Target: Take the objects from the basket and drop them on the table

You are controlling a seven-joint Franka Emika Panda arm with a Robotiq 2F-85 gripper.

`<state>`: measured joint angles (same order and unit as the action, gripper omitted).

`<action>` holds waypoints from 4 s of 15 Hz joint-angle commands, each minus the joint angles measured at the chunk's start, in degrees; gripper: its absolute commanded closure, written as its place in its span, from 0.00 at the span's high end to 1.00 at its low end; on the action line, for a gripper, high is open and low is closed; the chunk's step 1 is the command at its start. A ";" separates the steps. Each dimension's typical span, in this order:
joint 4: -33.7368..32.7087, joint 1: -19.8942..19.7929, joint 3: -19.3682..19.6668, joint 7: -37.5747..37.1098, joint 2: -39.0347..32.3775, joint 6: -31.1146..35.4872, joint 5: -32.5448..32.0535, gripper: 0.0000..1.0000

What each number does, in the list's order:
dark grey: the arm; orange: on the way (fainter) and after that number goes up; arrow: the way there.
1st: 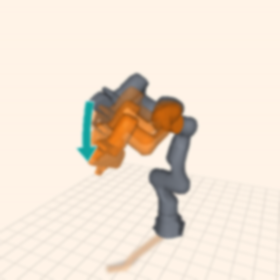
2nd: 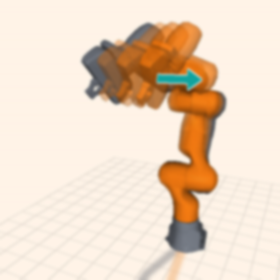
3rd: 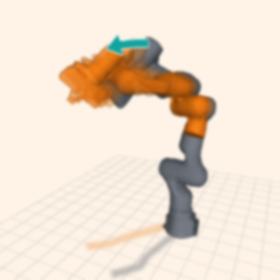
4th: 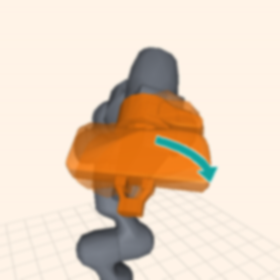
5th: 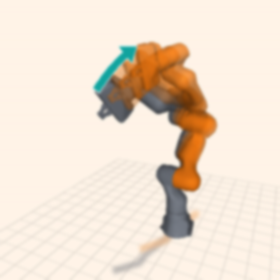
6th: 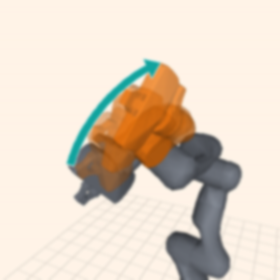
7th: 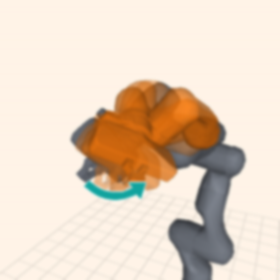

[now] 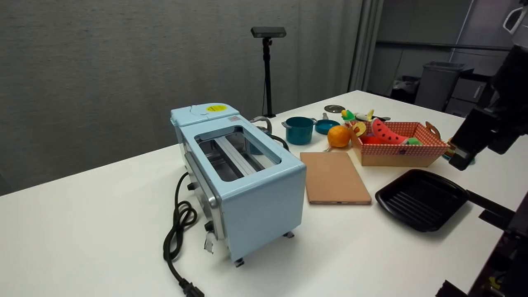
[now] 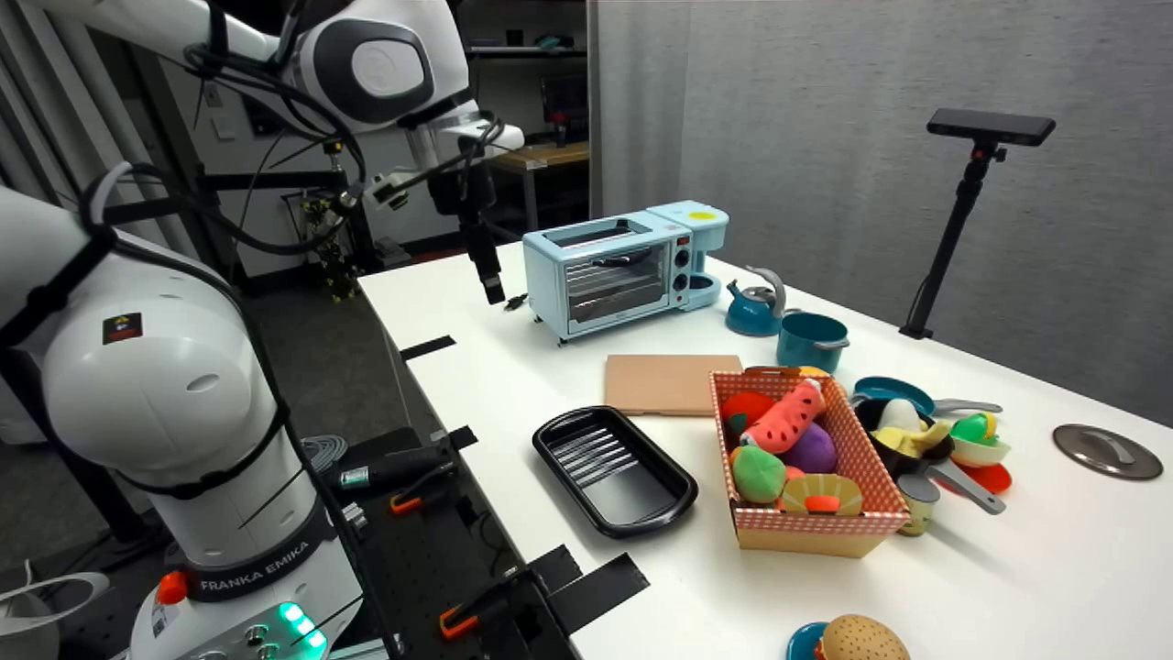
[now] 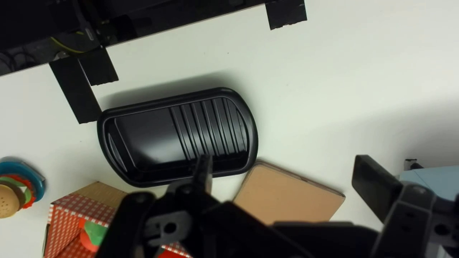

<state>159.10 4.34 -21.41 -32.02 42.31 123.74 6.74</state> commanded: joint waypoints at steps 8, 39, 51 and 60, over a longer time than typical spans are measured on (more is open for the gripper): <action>-0.11 0.62 0.89 -0.41 -0.39 -0.10 -0.58 1.00; -4.72 -19.84 15.60 -0.61 -10.64 14.92 -6.12 1.00; -15.95 -20.28 17.60 -4.96 -28.03 20.87 -7.60 1.00; -22.07 -17.39 21.31 -6.21 -37.29 21.15 -6.54 1.00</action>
<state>139.47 -15.07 -2.13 -36.24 8.31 143.80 0.33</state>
